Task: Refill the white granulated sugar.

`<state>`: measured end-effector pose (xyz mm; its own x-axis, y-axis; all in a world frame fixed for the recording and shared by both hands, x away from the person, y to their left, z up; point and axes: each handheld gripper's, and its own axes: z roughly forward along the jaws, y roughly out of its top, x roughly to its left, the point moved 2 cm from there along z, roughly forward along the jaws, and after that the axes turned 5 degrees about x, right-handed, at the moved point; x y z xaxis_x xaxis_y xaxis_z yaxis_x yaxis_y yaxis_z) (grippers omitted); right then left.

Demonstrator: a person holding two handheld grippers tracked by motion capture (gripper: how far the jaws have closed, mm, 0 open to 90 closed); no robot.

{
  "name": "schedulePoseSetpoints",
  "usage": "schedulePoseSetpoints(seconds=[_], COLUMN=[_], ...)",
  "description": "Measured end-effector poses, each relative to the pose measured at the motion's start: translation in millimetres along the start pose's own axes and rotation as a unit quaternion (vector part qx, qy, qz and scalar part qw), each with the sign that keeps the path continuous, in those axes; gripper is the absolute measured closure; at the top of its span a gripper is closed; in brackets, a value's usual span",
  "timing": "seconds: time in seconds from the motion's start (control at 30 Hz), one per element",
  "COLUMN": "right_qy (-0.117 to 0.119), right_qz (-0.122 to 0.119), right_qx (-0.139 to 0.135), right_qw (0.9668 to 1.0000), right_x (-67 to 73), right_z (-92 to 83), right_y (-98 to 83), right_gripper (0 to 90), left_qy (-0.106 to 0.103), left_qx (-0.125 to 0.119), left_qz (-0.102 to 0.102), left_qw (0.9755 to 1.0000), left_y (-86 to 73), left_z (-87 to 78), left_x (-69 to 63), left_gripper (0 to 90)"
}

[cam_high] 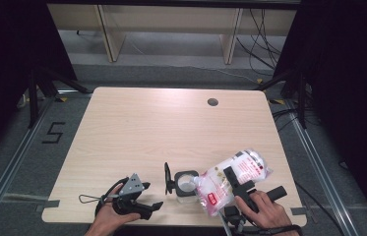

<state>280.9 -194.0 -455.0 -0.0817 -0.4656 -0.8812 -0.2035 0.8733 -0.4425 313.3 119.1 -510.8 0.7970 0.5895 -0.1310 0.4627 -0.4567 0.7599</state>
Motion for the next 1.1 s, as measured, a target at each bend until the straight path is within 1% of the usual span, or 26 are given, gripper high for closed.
schedulePoseSetpoints(seconds=[0.03,0.07,0.1,0.13,0.17,0.23,0.27,0.43,0.47,0.5,0.53,0.57,0.6,0.63,0.7,0.73,0.77,0.8,0.83,0.87,0.9,0.93,1.0,1.1], right_qy=[0.001,0.002,0.001,0.001,0.004,0.001,-0.001,0.001,0.003,0.004,0.004,0.003,0.001,0.001,0.001,0.002,0.003,0.003,0.003,0.007,0.004,0.004,0.004,0.003], right_qz=[0.008,0.007,0.004,0.005,0.011,0.01,0.004,0.007,0.012,0.01,0.011,0.011,0.002,0.002,0.011,0.011,0.012,0.012,0.011,0.014,0.013,0.013,0.007,0.006], right_qx=[0.003,0.002,0.001,0.0,0.002,-0.001,-0.003,-0.001,0.002,0.002,0.002,0.002,0.001,0.003,0.004,0.004,0.004,0.003,0.002,0.004,0.0,-0.001,0.0,-0.001], right_qw=[1.0,1.0,1.0,1.0,0.9999,0.9999,1.0,1.0,0.9999,0.9999,0.9999,0.9999,1.0,1.0,0.9999,0.9999,0.9999,0.9999,0.9999,0.9999,0.9999,0.9999,1.0,1.0], right_x=[1.5,1.7,1.5,1.7,3.0,2.2,1.2,1.6,2.7,2.6,2.7,2.9,1.7,1.5,2.4,2.2,2.4,2.5,2.6,3.6,3.0,3.2,2.5,1.9], right_z=[-0.4,-0.3,-0.1,-0.2,-0.3,-0.4,-0.3,-0.2,-0.6,-0.4,-0.3,-0.4,-0.5,-1.0,-1.3,-1.4,-1.6,-1.5,-1.3,-1.6,-1.1,-1.1,-0.9,-0.9], right_y=[0.2,0.3,0.4,0.5,0.4,0.7,0.6,0.9,0.8,0.9,1.0,1.1,0.7,0.6,1.0,1.1,1.0,1.0,1.2,1.1,1.1,1.0,1.4,1.8], right_gripper=[50.6,50.6,50.6,50.6,50.6,50.6,50.7,50.7,50.7,50.7,50.6,50.7,50.7,50.7,50.7,50.7,50.7,50.7,50.7,50.7,50.7,50.7,50.7,50.7], left_qy=[0.0,0.0,0.005,0.003,0.0,0.0,0.0,0.0,0.0,0.005,0.003,0.006,0.002,0.0,0.0,0.0,-0.001,0.002,0.01,0.002,0.003,-0.002,-0.002,-0.002], left_qx=[0.0,-0.001,0.01,0.007,-0.001,0.0,-0.001,0.0,0.0,0.011,0.005,0.013,0.006,0.0,0.001,0.0,0.001,0.006,0.013,0.02,0.016,0.004,0.004,0.004], left_qz=[0.0,0.0,0.01,0.004,0.001,0.0,0.0,0.0,0.0,0.01,0.005,0.012,0.004,0.001,-0.005,0.001,-0.007,-0.004,0.006,0.019,0.016,0.003,0.004,0.004], left_qw=[1.0,1.0,0.9999,1.0,1.0,1.0,1.0,1.0,1.0,0.9999,1.0,0.9998,1.0,1.0,1.0,1.0,1.0,1.0,0.9998,0.9996,0.9997,1.0,1.0,1.0], left_y=[0.0,0.0,-0.1,-0.1,0.1,0.1,0.1,0.0,0.1,-0.1,0.0,-0.1,-0.1,0.0,-0.2,0.0,-0.2,-0.2,-0.2,0.3,0.4,0.7,0.6,0.6], left_z=[0.0,0.0,-1.2,-0.9,0.0,0.0,-0.1,0.0,-0.1,-1.4,-0.8,-1.5,-0.8,0.0,0.1,0.1,0.1,-0.4,-1.0,-3.2,-2.9,-1.5,-1.5,-1.7], left_x=[0.0,-0.1,1.8,0.9,-0.1,-0.1,-0.1,-0.2,-0.1,1.9,0.8,2.2,0.8,0.0,-0.5,0.1,-0.6,0.4,2.0,3.5,3.1,0.9,1.0,1.0], left_gripper=[19.5,19.6,19.6,19.5,19.5,19.5,19.5,19.6,19.5,19.6,19.5,19.5,19.6,19.5,19.5,19.5,19.5,19.5,19.5,19.5,19.5,19.5,19.5,19.6])
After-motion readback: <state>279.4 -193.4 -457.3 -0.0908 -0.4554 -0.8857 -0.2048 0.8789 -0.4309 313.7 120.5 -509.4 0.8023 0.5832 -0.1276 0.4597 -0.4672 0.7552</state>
